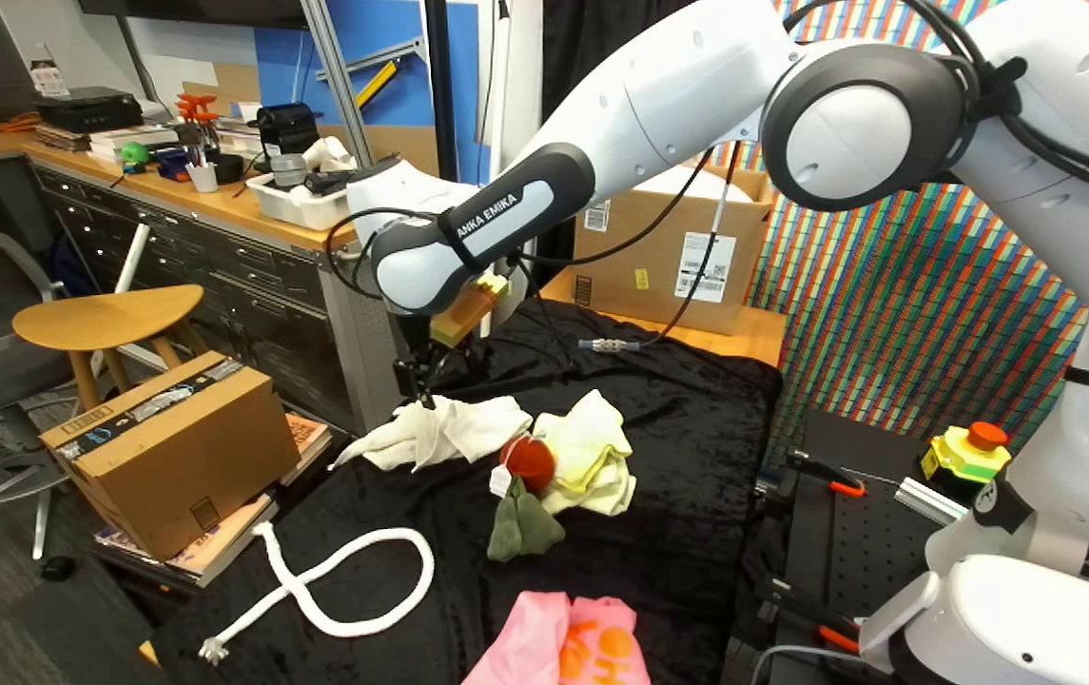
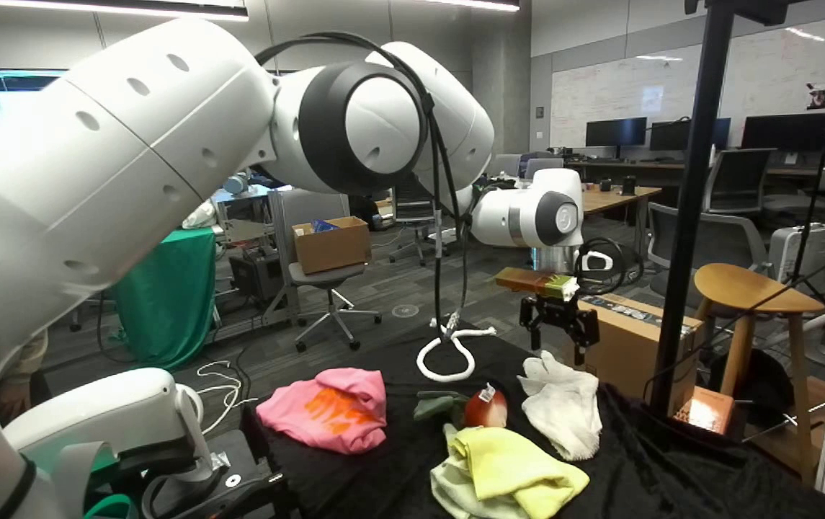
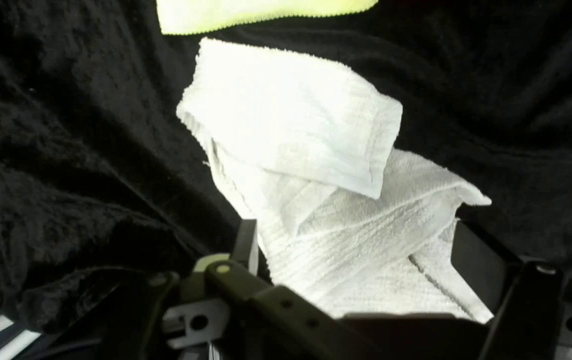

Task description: Pile all the objects on the table

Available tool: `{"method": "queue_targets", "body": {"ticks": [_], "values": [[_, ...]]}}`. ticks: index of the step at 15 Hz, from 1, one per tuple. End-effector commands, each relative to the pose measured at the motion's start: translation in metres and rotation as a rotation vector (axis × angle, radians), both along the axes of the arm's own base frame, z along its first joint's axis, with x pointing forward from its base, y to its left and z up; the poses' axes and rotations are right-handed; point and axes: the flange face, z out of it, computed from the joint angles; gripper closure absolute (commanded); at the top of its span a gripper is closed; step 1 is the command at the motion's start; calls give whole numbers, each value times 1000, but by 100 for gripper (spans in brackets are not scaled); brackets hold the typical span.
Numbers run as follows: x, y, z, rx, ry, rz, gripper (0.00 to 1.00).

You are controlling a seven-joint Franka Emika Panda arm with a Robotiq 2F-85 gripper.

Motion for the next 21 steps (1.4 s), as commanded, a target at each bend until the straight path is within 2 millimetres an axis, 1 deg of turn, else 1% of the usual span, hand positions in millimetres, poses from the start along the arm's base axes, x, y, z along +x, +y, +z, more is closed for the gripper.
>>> {"method": "queue_targets", "body": {"ticks": [1,4,5,6,7,10,13,16,21], "values": [[26,-2,29,5,-97,22,0],[37,-6,52,-3,-170,54,0],[23,4,30,-1,-181,78,0],[20,7,26,4,-198,103,0],[16,9,15,4,-207,126,0],[-6,22,-30,-2,-196,192,0],[-28,30,-60,0,-182,213,0],[-41,33,-72,1,-176,216,0],[-48,22,-80,-24,-181,210,0]]}}
